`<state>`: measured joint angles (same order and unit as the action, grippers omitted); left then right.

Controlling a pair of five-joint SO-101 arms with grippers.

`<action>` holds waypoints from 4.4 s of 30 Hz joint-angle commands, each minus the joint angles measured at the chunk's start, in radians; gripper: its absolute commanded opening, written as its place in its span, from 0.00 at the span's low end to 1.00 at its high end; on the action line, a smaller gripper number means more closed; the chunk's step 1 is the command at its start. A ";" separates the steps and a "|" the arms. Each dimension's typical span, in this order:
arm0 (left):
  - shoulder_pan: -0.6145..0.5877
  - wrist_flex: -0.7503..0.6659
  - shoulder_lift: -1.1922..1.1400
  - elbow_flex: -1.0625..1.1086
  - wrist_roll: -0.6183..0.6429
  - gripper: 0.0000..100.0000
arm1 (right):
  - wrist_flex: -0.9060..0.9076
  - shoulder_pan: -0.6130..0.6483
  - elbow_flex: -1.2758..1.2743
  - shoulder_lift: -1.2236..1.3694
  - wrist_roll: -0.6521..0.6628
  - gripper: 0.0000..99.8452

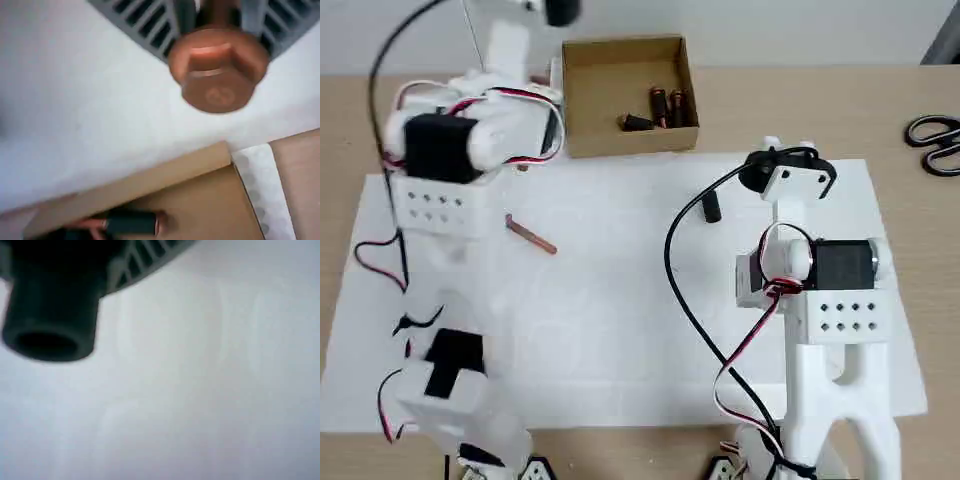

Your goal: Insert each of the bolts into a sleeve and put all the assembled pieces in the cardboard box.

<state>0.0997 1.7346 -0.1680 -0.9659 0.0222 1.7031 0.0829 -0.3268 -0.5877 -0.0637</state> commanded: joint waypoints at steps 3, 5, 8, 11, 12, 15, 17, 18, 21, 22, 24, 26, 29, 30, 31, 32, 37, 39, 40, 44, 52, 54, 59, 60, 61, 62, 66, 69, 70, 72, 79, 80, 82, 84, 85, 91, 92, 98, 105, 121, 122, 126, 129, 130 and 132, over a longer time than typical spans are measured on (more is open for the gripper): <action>-0.011 0.018 0.186 -0.031 0.158 0.01 | 0.021 0.044 0.051 -0.039 -0.049 0.00; -0.008 0.018 0.238 0.013 0.204 0.01 | 0.021 0.081 0.054 -0.091 -0.058 0.00; 0.020 0.018 0.347 0.145 0.253 0.01 | 0.012 0.186 0.048 -0.242 -0.060 0.00; 0.038 0.012 0.473 0.298 0.298 0.01 | -0.048 0.286 -0.020 -0.369 -0.060 0.00; 0.043 0.000 0.508 0.348 0.322 0.01 | -0.073 0.298 -0.055 -0.403 -0.060 0.00; 0.044 -0.066 0.608 0.503 0.374 0.01 | -0.148 0.302 -0.166 -0.484 -0.058 0.00; 0.041 -0.129 0.666 0.601 0.396 0.01 | -0.206 0.303 -0.247 -0.538 -0.058 0.00; 0.041 -0.160 0.695 0.650 0.404 0.01 | -0.236 0.305 -0.285 -0.559 -0.058 0.00; 0.048 -0.247 0.793 0.792 0.433 0.01 | -0.320 0.306 -0.376 -0.633 -0.058 0.00; 0.048 -0.278 0.829 0.840 0.446 0.01 | -0.344 0.306 -0.404 -0.657 -0.055 0.00; 0.049 -0.331 0.899 0.940 0.471 0.01 | -0.398 0.306 -0.465 -0.708 -0.054 0.00; 0.049 -0.382 0.974 1.047 0.497 0.01 | -0.444 0.308 -0.520 -0.759 -0.052 0.00; 0.049 -0.470 1.091 1.214 0.522 0.01 | -0.495 0.337 -0.595 -0.832 -0.052 0.00; 0.049 -0.506 1.131 1.273 0.520 0.01 | -0.506 0.352 -0.620 -0.858 -0.052 0.00; 0.049 -0.543 1.172 1.334 0.519 0.01 | -0.516 0.371 -0.647 -0.885 -0.052 0.00; 0.049 -0.583 1.212 1.392 0.519 0.01 | -0.529 0.390 -0.674 -0.911 -0.052 0.00; 0.051 -0.781 1.405 1.667 0.520 0.01 | -0.608 0.461 -0.824 -1.050 -0.052 0.00; 0.055 -0.825 1.461 1.742 0.522 0.01 | -0.634 0.479 -0.870 -1.098 -0.051 0.00; 0.071 -0.833 1.484 1.770 0.522 0.01 | -0.644 0.487 -0.888 -1.121 -0.051 0.00; 0.143 -0.838 1.527 1.814 0.575 0.01 | -0.659 0.519 -0.937 -1.191 -0.051 0.00; 0.258 -0.839 1.530 1.813 0.600 0.01 | -0.691 0.573 -0.976 -1.228 -0.051 0.00; 0.287 -0.841 1.531 1.811 0.597 0.01 | -0.740 0.582 -0.979 -1.228 -0.040 0.00; 0.305 -0.841 1.533 1.817 0.597 0.01 | -0.809 0.599 -0.994 -1.228 0.035 0.00; 0.305 -0.841 1.533 1.817 0.597 0.01 | -0.809 0.599 -0.994 -1.228 0.035 0.00; 0.305 -0.841 1.533 1.819 0.598 0.01 | -0.809 0.599 -0.994 -1.228 0.032 0.00; 0.305 -0.841 1.533 1.819 0.600 0.01 | -0.811 0.601 -0.994 -1.228 0.031 0.00; 0.307 -0.873 1.533 1.837 0.600 0.01 | -0.805 0.654 -0.996 -1.228 0.032 0.00; 0.324 -0.907 1.533 1.868 0.600 0.01 | -0.809 0.690 -1.013 -1.228 0.034 0.00; 0.338 -0.913 1.533 1.876 0.600 0.01 | -0.809 0.690 -1.023 -1.228 0.034 0.00; 0.364 -0.918 1.533 1.885 0.600 0.01 | -0.809 0.690 -1.028 -1.228 0.034 0.00; 0.388 -0.916 1.528 1.886 0.597 0.01 | -0.865 0.690 -1.033 -1.228 0.035 0.00; 0.388 -0.914 1.528 1.891 0.595 0.01 | -0.865 0.690 -1.033 -1.228 0.035 0.00; 0.385 -0.913 1.531 1.896 0.586 0.01 | -0.865 0.687 -1.033 -1.228 0.035 0.00; 0.382 -0.913 1.531 1.896 0.563 0.01 | -0.862 0.687 -1.030 -1.228 0.035 0.00; 0.382 -0.913 1.530 1.896 0.552 0.01 | -0.860 0.687 -1.030 -1.228 0.035 0.00; 0.382 -0.911 1.530 1.896 0.523 0.01 | -0.862 0.685 -1.014 -1.228 0.035 0.00; 0.382 -0.911 1.530 1.896 0.523 0.01 | -0.862 0.685 -1.003 -1.228 0.035 0.00; 0.390 -0.898 1.528 1.908 0.529 0.01 | -0.862 0.685 -0.990 -1.228 0.037 0.00; 0.496 -0.830 1.528 1.939 0.529 0.01 | -0.865 0.685 -0.990 -1.228 0.037 0.00; 0.643 -0.717 1.533 2.069 0.508 0.01 | -0.866 0.680 -0.984 -1.228 0.078 0.00; 0.647 -0.717 1.533 2.069 0.508 0.01 | -0.866 0.670 -0.984 -1.228 0.078 0.00; 0.651 -0.718 1.531 2.069 0.508 0.01 | -0.866 0.621 -0.985 -1.228 0.078 0.00; 0.651 -0.718 1.531 2.069 0.508 0.01 | -0.866 0.615 -0.985 -1.228 0.078 0.00; 0.651 -0.718 1.530 2.069 0.506 0.01 | -0.866 0.616 -0.985 -1.228 0.078 0.00; 0.651 -0.720 1.530 2.069 0.496 0.01 | -0.866 0.618 -0.985 -1.228 0.078 0.00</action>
<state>0.6767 0.9843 1.3663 1.0764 0.5271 0.8715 0.7273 -1.3671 -1.8029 0.0054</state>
